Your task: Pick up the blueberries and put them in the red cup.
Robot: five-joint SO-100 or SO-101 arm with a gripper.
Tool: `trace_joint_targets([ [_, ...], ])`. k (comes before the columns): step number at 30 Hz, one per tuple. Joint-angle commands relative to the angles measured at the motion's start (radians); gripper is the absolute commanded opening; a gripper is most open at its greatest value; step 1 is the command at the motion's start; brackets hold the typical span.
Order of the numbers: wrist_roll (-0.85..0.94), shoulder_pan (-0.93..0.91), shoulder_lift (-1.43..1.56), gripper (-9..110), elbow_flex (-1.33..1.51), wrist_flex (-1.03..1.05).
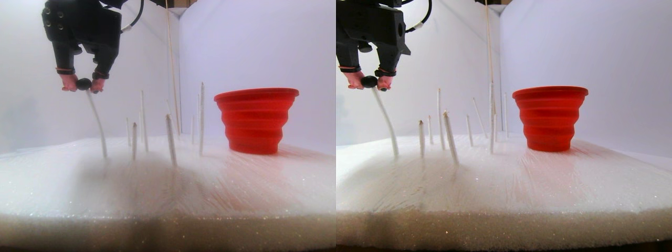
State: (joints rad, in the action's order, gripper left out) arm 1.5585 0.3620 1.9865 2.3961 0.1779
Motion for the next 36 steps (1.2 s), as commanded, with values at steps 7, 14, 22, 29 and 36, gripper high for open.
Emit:
trace_joint_targets([
  [7, -0.012, 0.021, 0.121, 13, -0.087, 0.058],
  [14, -0.017, 0.025, 0.167, 12, -0.086, 0.091],
  [22, -0.023, 0.031, 0.222, 12, -0.087, 0.137],
  [29, -0.028, 0.032, 0.265, 12, -0.08, 0.167],
  [36, -0.012, 0.009, 0.311, 12, -0.058, 0.196],
])
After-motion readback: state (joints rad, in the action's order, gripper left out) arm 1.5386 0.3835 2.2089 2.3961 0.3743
